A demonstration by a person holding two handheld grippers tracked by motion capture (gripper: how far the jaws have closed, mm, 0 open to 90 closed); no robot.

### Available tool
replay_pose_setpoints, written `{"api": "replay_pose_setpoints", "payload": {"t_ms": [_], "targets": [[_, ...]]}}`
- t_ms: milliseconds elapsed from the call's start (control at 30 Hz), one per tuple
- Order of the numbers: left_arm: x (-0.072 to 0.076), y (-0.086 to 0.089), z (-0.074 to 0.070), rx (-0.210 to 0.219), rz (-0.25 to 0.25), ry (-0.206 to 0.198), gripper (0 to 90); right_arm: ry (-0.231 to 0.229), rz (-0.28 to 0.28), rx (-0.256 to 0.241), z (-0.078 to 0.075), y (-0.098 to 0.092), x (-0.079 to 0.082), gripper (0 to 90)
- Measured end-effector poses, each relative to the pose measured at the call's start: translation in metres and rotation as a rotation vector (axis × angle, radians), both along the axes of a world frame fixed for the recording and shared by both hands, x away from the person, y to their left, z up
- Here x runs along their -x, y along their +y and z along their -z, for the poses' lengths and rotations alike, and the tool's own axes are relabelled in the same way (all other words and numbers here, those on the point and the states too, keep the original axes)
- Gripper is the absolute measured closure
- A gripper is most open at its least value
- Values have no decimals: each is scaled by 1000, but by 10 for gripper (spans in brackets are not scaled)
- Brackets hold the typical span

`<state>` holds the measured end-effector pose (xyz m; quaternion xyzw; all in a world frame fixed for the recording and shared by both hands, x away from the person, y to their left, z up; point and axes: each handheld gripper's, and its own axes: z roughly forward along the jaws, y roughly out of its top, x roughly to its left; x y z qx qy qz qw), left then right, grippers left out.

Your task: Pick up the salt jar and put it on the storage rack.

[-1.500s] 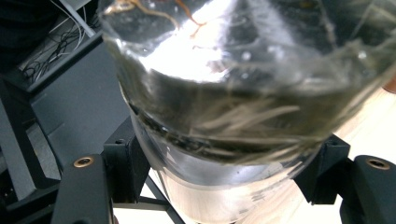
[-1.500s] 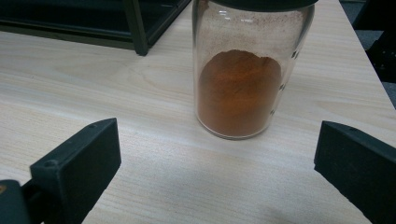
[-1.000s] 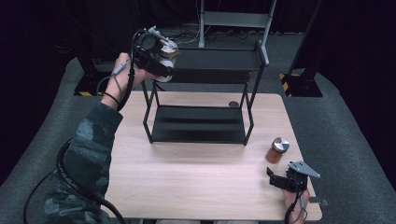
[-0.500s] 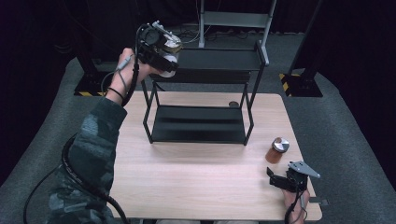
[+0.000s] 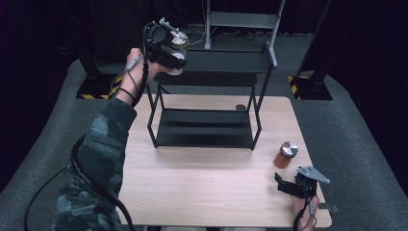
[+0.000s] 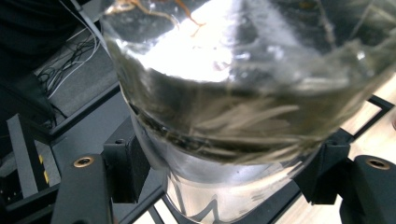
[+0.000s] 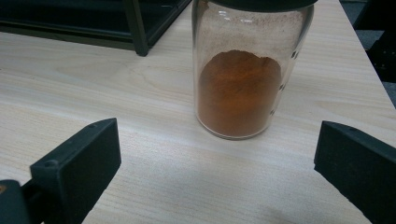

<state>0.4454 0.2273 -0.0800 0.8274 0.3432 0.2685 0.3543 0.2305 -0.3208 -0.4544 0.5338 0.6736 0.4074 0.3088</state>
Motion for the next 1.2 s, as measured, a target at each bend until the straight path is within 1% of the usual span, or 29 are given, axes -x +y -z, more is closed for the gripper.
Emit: {"api": "replay_pose_setpoints", "payload": {"t_ms": [267,367,467,600,700,933,1067,1200], "targets": [[-7,-3,9,39,-44,-10,305,1,0,-2,0,0,0,0],[-7,-6,12,43,-66,-28,305,2,0,0,0,0,0,0],[-10,-5,16,65,-84,-33,305,2,0,-2,0,0,0,0],[-15,-4,21,94,-110,-37,305,2,-1,-1,0,0,0,0],[-19,-2,24,117,-126,-31,305,2,0,-2,0,0,0,0],[-26,-3,32,147,-160,-27,305,2,-1,-2,0,0,0,0],[-29,-3,36,155,-177,-28,305,1,0,-3,0,0,0,0],[-32,-3,38,153,-186,-21,305,1,-1,-2,0,0,0,0]]}}
